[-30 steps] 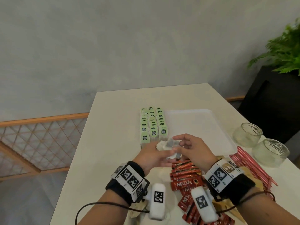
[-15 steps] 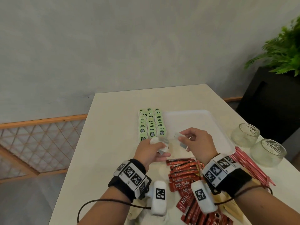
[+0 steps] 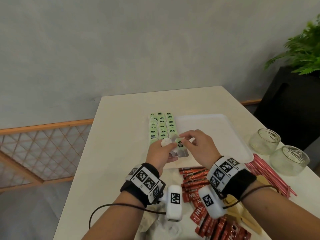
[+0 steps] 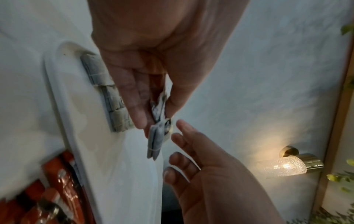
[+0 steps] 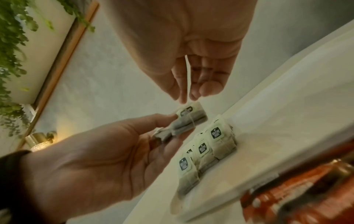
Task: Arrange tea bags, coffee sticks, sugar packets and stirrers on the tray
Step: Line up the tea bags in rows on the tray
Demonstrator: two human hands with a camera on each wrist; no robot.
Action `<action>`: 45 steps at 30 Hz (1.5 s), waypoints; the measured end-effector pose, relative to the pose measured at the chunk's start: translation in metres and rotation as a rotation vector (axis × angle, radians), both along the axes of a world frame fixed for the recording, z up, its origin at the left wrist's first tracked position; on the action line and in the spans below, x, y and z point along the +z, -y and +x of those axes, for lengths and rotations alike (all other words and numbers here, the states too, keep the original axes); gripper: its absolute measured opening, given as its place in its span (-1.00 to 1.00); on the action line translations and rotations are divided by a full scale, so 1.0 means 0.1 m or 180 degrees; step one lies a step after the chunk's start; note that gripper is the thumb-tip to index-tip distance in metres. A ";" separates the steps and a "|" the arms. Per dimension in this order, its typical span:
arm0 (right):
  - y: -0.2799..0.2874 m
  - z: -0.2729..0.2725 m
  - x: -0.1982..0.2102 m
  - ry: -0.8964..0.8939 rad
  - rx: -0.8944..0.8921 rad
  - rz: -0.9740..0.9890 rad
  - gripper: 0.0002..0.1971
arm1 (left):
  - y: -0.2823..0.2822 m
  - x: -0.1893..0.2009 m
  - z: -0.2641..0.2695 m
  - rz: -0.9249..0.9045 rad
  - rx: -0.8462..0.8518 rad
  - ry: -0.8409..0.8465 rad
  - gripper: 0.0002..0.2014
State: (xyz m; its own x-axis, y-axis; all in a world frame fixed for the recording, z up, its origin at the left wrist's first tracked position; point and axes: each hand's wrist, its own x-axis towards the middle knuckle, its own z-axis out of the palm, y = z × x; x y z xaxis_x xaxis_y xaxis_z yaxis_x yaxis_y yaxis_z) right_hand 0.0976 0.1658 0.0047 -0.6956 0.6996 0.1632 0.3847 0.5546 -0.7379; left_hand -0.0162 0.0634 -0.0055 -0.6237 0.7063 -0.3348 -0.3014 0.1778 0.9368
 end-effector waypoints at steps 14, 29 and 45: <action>-0.28 -0.31 -0.28 0.0733 0.0079 -0.0721 -0.95 | 0.21 -0.08 -0.49 -0.0024 0.0410 -0.0091 -0.95; -0.28 -0.82 -0.32 0.0516 0.0372 -0.0866 -0.92 | 0.31 -0.09 -0.74 0.0117 0.0555 0.0015 -0.83; -0.22 -0.45 -0.09 -0.0163 0.0495 -0.1503 -0.97 | 0.17 -0.01 -0.34 0.0037 -0.0318 0.0066 -0.79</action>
